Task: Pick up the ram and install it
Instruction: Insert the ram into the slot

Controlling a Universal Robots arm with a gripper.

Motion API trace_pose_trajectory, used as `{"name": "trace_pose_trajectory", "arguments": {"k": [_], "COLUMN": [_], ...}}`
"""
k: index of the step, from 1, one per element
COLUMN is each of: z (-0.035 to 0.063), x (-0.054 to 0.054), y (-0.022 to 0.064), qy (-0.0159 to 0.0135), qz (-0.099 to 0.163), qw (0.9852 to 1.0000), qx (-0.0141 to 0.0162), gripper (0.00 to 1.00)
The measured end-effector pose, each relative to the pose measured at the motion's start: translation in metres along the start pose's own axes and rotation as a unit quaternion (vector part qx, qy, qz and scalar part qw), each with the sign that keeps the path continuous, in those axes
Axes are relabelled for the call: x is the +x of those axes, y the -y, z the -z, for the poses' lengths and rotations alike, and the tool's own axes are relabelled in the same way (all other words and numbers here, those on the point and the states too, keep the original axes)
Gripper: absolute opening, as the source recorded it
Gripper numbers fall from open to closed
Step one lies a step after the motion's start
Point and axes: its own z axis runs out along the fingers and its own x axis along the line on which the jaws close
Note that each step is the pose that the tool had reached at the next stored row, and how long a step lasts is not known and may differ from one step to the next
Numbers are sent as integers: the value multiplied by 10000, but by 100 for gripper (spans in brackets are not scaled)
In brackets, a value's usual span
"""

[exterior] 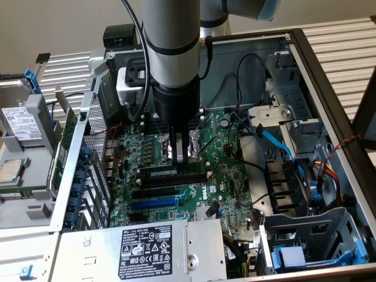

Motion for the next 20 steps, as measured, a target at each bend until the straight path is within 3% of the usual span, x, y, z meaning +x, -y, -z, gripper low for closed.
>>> {"name": "trace_pose_trajectory", "arguments": {"k": [20], "z": [-21], "x": [1], "y": [-13], "qy": [-11], "qz": [1], "qw": [10000], "qx": [28], "gripper": [12]}}
